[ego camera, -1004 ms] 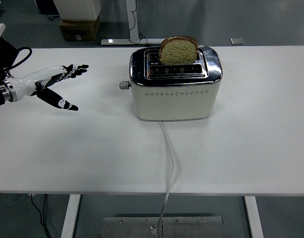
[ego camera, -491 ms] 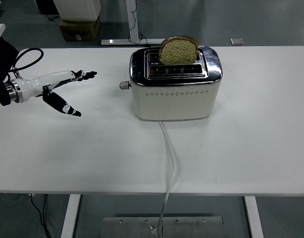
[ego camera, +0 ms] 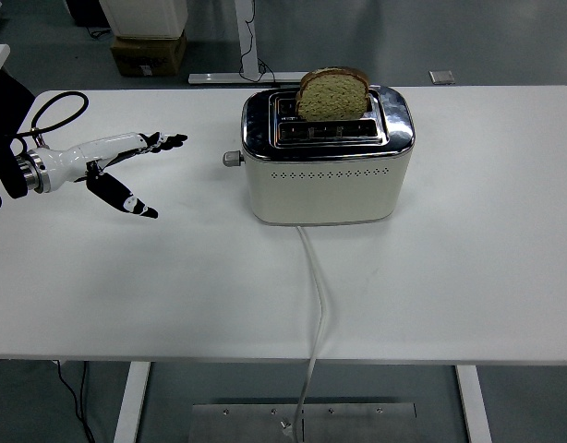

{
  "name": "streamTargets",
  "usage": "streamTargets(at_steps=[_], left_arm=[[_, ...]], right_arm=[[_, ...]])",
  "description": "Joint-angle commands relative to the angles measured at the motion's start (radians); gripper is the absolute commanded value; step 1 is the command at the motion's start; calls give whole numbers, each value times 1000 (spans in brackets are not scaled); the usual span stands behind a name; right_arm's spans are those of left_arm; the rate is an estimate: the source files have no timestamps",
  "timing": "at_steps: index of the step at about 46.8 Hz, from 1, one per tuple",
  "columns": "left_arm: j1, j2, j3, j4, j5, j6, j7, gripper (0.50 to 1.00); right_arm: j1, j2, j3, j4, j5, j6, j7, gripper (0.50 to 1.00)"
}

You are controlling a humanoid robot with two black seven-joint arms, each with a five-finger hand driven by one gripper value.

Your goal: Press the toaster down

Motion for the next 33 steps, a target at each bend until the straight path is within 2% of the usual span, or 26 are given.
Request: streamTargets(at_steps=[1,6,22,28,33], left_arm=[[-2,-3,0,0,-1,-2,0,1000],[0,-23,0,0,-3,-2,0,1000],[1,-23,0,-34,-3,-5,1,1000],[3,-25,0,-49,-1,-3,31,1000],[4,-25,1,-49,-3,-3,31,1000]], right_arm=[[0,0,0,0,1,0,0,998],[0,0,0,0,1,0,0,1000],[0,0,0,0,-1,0,0,998],[0,0,0,0,-1,0,-1,998],[0,0,0,0,1,0,0,998]])
